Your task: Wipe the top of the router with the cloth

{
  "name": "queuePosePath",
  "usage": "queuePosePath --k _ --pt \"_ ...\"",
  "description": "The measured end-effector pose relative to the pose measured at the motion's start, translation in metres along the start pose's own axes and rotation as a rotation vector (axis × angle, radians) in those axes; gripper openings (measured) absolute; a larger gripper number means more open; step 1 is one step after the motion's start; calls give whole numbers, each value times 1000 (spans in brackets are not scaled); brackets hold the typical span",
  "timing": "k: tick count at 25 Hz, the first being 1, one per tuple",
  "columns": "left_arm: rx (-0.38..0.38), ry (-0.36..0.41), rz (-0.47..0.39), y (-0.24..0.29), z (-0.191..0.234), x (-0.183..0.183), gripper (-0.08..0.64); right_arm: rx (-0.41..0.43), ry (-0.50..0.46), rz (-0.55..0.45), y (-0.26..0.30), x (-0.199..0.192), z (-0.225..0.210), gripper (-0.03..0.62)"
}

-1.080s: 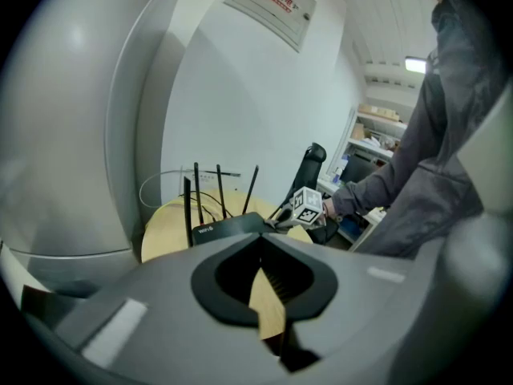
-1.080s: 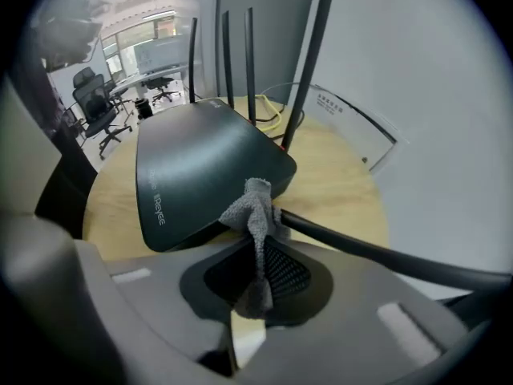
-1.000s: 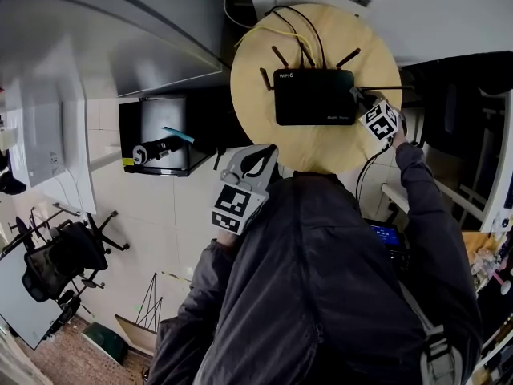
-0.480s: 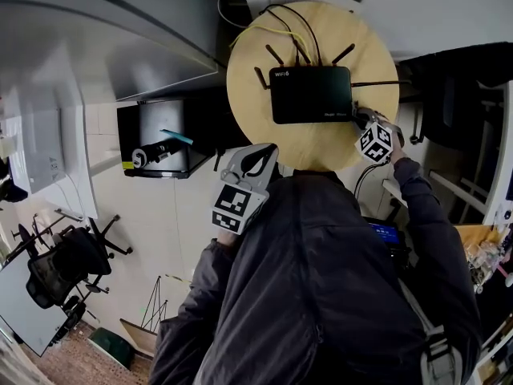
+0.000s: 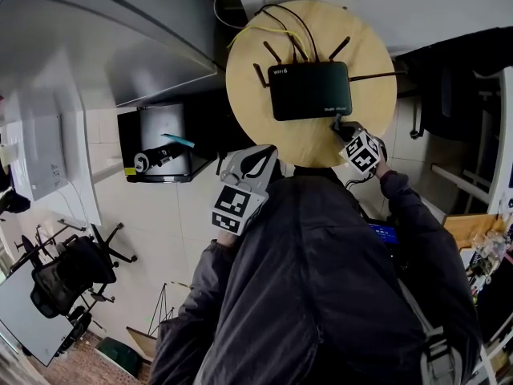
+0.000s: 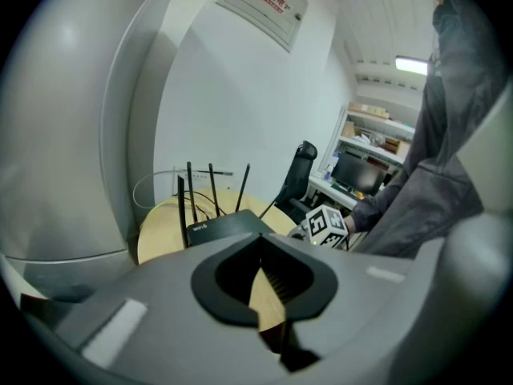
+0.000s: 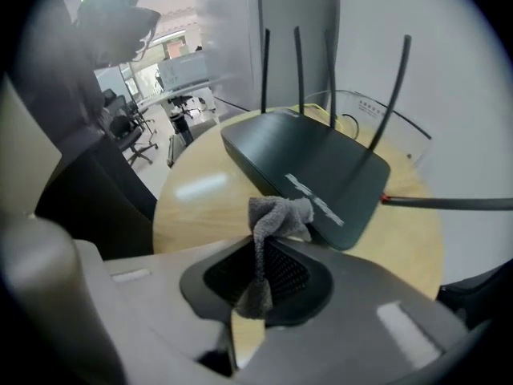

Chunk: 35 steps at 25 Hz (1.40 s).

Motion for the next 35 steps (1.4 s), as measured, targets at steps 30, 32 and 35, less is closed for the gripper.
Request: queuePosePath --k 30,32,35 --pt "-37 20 -14 -32 7 -10 0 -195 696 -78 44 13 -7 28" --pt "-51 25 -11 -29 6 -11 0 -230 702 -68 32 -1 -19 28" --pt "-68 34 -8 -27 6 -10 0 -285 704 -56 15 -19 -35 28"
Point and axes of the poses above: the fingertips, and each gripper's own axes: y forward along the fingers, z to its left, x out of its top, the point moved 7 cm from there along -y, backward along the fingers, and after that the axes turned 14 degrees about -z, right-handed, at the moved point
